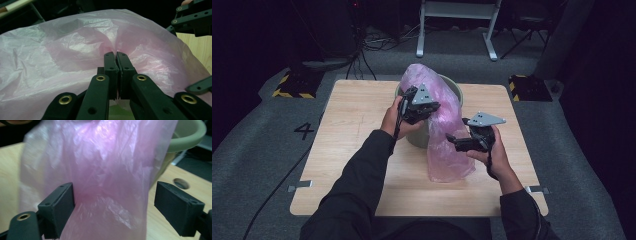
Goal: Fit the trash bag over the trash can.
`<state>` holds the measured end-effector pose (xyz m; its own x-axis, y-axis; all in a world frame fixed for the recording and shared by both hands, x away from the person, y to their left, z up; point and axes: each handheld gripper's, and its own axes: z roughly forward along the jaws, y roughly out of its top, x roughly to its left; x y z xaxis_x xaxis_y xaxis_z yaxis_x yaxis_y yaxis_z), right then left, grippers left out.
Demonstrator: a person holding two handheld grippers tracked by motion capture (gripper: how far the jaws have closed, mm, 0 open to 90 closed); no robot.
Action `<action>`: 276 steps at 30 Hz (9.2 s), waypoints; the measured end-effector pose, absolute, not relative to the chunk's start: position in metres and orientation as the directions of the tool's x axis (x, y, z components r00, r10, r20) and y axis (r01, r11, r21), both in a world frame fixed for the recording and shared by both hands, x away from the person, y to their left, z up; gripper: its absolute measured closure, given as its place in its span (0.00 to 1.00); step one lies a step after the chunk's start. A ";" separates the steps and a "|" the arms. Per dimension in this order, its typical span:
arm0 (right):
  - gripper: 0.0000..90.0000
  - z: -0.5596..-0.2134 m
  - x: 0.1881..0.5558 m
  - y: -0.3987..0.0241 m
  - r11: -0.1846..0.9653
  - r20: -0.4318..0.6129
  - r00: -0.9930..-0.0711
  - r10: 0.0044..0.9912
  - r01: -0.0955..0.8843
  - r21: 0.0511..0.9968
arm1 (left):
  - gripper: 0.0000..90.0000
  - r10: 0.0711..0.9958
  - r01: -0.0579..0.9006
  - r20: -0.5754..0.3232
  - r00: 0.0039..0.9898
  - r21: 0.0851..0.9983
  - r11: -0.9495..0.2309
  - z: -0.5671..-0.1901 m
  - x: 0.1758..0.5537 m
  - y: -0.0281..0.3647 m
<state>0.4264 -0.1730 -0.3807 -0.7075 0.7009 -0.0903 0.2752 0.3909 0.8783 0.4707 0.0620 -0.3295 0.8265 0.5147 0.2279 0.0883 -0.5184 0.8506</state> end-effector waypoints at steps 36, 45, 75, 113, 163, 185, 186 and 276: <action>0.70 -0.395 0.437 -0.164 0.314 0.013 -0.766 0.643 0.280 0.907 | 0.93 0.535 0.127 0.189 0.823 0.857 -0.499 -0.335 0.474 0.066; 0.99 -0.394 0.433 -0.173 0.315 -0.009 -0.801 0.599 0.225 0.922 | 0.67 0.576 0.150 0.150 0.804 0.885 -0.440 -0.335 0.475 0.078; 0.96 -0.362 0.414 -0.196 0.374 -0.086 -0.831 0.549 0.152 0.915 | 0.41 0.652 0.133 0.154 0.743 0.920 -0.369 -0.316 0.454 0.114; 0.50 -0.349 0.437 -0.196 0.387 -0.091 -0.790 0.606 0.194 0.901 | 1.00 0.592 0.102 0.266 0.761 0.852 -0.514 -0.328 0.455 0.081; 0.94 -0.349 0.436 -0.187 0.350 -0.104 -0.789 0.606 0.147 0.925 | 0.85 0.553 0.082 0.231 0.801 0.872 -0.483 -0.331 0.429 0.093; 0.37 -0.345 0.397 -0.199 0.332 -0.129 -0.818 0.561 0.079 0.940 | 1.00 0.698 0.208 0.189 0.691 0.872 -0.442 -0.316 0.463 0.091; 0.36 -0.344 0.394 -0.199 0.334 -0.138 -0.818 0.559 0.069 0.940 | 1.00 0.699 0.209 0.191 0.689 0.871 -0.444 -0.316 0.464 0.092; 0.44 -0.359 0.375 -0.199 0.462 -0.247 -0.837 0.488 0.008 0.887 | 0.92 0.614 0.106 0.271 0.741 0.856 -0.506 -0.326 0.373 0.080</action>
<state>0.3752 -0.1991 -0.3588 -0.8372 0.4879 -0.2470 0.0078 0.4623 0.8867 0.3728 0.0803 -0.3257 0.7412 0.6143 0.2708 0.1064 -0.5058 0.8561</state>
